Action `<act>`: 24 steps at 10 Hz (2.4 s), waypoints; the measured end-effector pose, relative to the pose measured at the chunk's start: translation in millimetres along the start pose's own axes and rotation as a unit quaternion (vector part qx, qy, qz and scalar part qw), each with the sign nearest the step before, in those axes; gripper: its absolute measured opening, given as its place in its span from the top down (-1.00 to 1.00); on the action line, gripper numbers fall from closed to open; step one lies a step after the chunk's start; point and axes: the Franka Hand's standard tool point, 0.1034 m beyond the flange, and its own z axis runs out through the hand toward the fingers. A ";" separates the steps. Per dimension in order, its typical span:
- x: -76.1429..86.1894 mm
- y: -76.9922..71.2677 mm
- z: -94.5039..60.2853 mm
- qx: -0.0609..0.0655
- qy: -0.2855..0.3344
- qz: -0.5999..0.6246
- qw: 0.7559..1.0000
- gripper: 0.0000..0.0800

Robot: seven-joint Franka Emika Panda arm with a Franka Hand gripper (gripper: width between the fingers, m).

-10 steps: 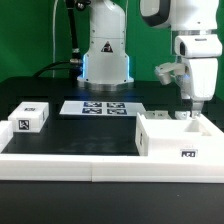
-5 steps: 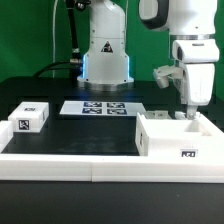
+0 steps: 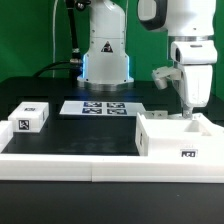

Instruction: Assemble cabinet

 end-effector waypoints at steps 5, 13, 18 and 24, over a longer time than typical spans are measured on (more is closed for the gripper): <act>0.7 -0.5 -0.4 0.000 0.000 0.002 1.000 0.78; 29.1 0.7 3.9 -0.004 0.002 -0.058 0.998 -0.96; 27.5 -3.1 5.8 -0.002 0.003 -0.056 0.998 -0.99; 24.8 -4.1 8.6 0.000 0.002 -0.053 0.999 0.55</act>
Offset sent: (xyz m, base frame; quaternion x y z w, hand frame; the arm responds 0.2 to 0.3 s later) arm 0.0000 0.0000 0.0000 0.0000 0.0000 0.0000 1.0000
